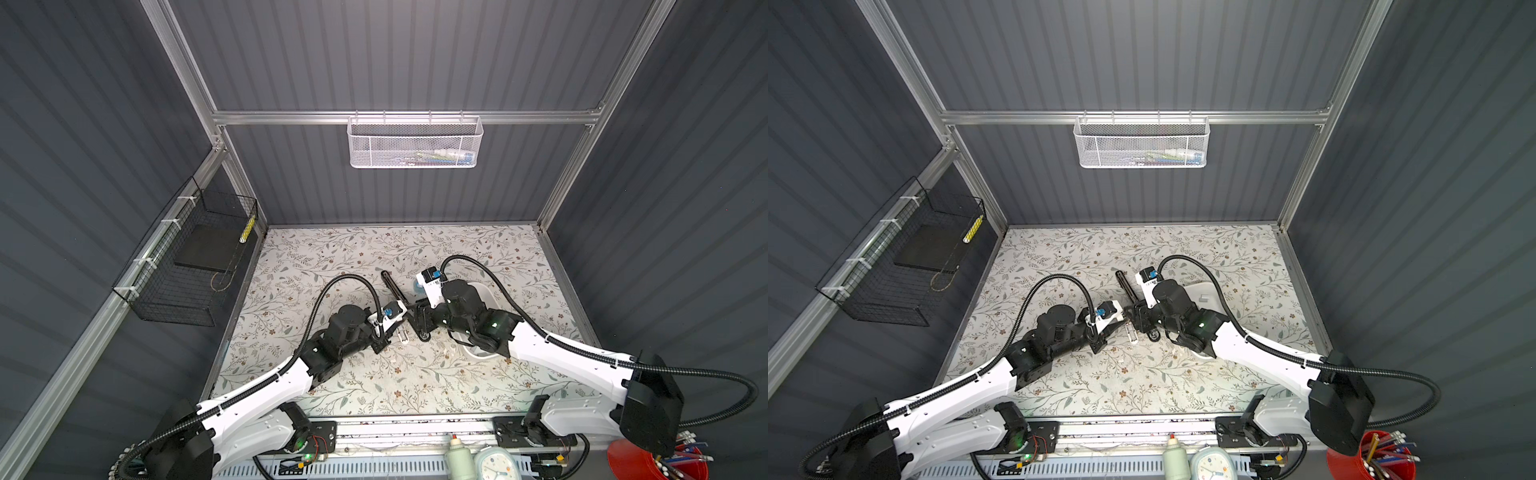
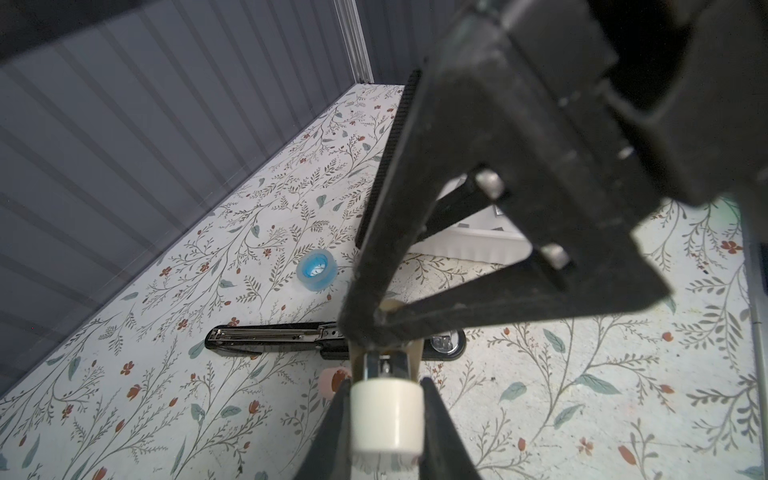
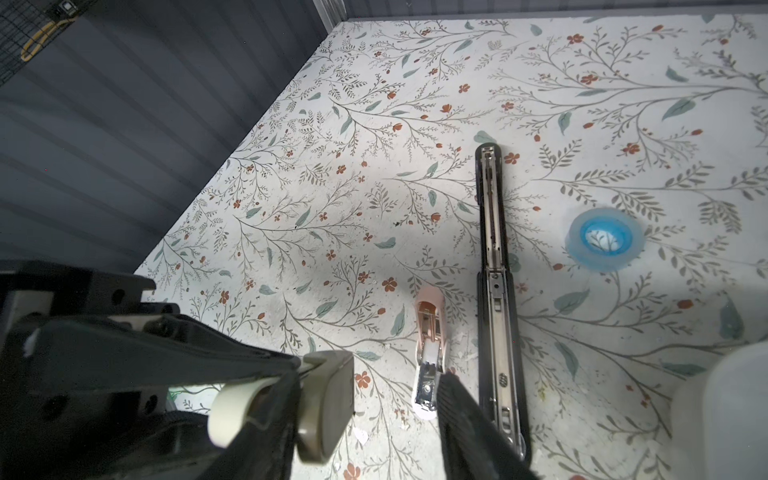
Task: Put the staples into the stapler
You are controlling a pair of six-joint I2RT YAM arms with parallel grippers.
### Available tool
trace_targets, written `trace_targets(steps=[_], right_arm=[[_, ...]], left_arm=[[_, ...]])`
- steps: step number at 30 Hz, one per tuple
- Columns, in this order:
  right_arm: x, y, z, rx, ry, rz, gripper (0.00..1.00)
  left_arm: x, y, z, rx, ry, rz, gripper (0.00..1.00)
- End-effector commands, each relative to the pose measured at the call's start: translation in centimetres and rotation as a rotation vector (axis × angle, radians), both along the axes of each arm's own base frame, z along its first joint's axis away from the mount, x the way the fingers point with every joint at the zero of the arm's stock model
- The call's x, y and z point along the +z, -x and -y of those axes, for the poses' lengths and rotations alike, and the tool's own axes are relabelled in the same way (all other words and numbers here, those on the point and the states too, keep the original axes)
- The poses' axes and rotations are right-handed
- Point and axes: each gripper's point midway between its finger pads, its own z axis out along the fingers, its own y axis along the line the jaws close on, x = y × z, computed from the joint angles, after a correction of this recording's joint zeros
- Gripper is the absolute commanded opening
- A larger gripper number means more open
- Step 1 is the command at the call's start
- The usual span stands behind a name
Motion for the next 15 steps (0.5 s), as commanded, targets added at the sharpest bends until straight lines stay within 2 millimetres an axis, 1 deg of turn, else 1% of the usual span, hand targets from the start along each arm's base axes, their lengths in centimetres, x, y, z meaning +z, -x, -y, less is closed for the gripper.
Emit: trace_targets(steps=[1, 5, 9, 15], right_arm=[[-0.52, -0.06, 0.11, -0.006, 0.033, -0.013, 0.50], [-0.56, 0.10, -0.16, 0.000, 0.026, -0.025, 0.49], [-0.51, 0.39, -0.47, 0.007, 0.016, -0.036, 0.48], [-0.78, 0.19, -0.26, -0.010, 0.030, -0.038, 0.46]], left_arm=[[1.53, -0.49, -0.24, 0.023, 0.035, 0.045, 0.00], [1.49, -0.72, -0.19, 0.031, 0.033, 0.043, 0.00], [1.64, -0.75, -0.58, 0.046, 0.037, 0.055, 0.00], [2.00, -0.63, -0.65, 0.046, 0.051, 0.062, 0.00]])
